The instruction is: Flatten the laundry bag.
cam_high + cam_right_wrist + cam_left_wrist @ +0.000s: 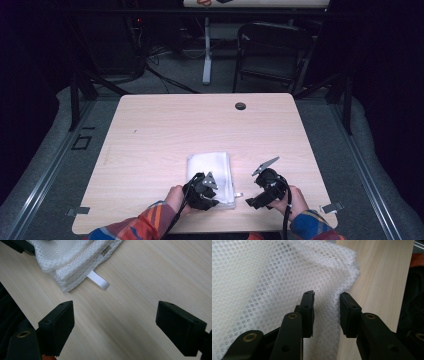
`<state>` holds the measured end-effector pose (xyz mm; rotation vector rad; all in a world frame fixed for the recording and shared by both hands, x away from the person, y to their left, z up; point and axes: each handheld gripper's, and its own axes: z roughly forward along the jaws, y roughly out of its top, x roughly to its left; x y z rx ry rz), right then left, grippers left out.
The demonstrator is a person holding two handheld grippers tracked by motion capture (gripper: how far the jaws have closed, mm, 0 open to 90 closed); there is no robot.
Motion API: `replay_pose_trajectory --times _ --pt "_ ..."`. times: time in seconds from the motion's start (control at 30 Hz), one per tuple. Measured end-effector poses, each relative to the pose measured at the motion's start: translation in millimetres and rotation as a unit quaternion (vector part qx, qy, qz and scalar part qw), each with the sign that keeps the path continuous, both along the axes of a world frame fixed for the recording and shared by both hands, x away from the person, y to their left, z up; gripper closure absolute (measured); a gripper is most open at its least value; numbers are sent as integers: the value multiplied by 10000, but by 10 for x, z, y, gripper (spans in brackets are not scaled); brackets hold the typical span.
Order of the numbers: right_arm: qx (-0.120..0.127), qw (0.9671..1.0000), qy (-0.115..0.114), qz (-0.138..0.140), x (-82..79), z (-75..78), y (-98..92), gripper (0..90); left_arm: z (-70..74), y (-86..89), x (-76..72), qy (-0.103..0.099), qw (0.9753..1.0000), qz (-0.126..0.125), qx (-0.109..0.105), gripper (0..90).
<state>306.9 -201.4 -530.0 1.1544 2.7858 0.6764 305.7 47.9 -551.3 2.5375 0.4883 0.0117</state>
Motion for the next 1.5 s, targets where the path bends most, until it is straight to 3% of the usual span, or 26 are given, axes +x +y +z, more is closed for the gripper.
replay_pose_trajectory --times 0.13,0.2,0.43,0.47,0.5,0.57,0.63,0.67,0.7,0.73,0.93,0.97,1.0,1.2,1.23,1.33,1.37,1.43,1.5 --pt "80 10000 11 -4 -7 -1 11 156 7 7 7 49 10000 -23 -61 743" --pt "-10 10000 -2 43 -3 4 10 156 13 15 10 53 9999 -1 -130 763" --pt "-63 9999 -31 132 -3 12 25 182 24 4 -4 -36 10000 -40 -41 833" --pt "53 10000 -35 60 -16 -1 47 237 26 1 -8 -67 10000 -51 -17 846" --pt "-52 9999 -34 113 -11 8 46 257 28 -1 -11 -76 10000 -41 -16 851" --pt "-21 9999 -19 110 -15 6 56 276 33 2 -13 -106 9999 -30 -28 855" --pt "-68 9997 -71 245 -14 9 101 377 41 9 -13 -89 9999 -27 -94 859" --pt "-68 9997 -71 245 -14 9 101 377 48 11 -16 -104 9999 -33 -98 859" --pt "8 9994 -67 342 -20 0 165 481 57 9 -24 -149 9998 -41 -140 860" --pt "8 9994 -67 342 -20 0 165 481 57 9 -24 -149 9998 -41 -140 860" --pt "-131 9974 -188 679 -31 -4 355 802 94 11 -43 -285 9994 -73 -160 863" --pt "-131 9974 -188 679 -31 -4 355 802 102 12 -46 -327 9993 -70 -185 863" --pt "-137 9971 -206 724 -34 -16 399 857 110 12 -50 -378 9991 -49 -194 863" --pt "-90 9957 -296 871 -25 -41 505 900 151 34 -50 -460 9984 -59 -314 865" --pt "16 9959 -321 845 -22 -62 551 900 156 36 -50 -469 9984 -59 -320 865" --pt "-142 9946 -336 967 5 -61 583 900 167 45 -47 -471 9982 -54 -368 864" --pt "28 9955 -346 876 -1 -97 607 900 174 50 -47 -490 9981 -36 -383 865" --pt "-169 9944 -319 989 42 -117 644 900 192 61 -42 -537 9979 -25 -370 864" --pt "-40 9954 -282 913 51 -173 676 900 198 64 -39 -525 9979 -30 -367 865"
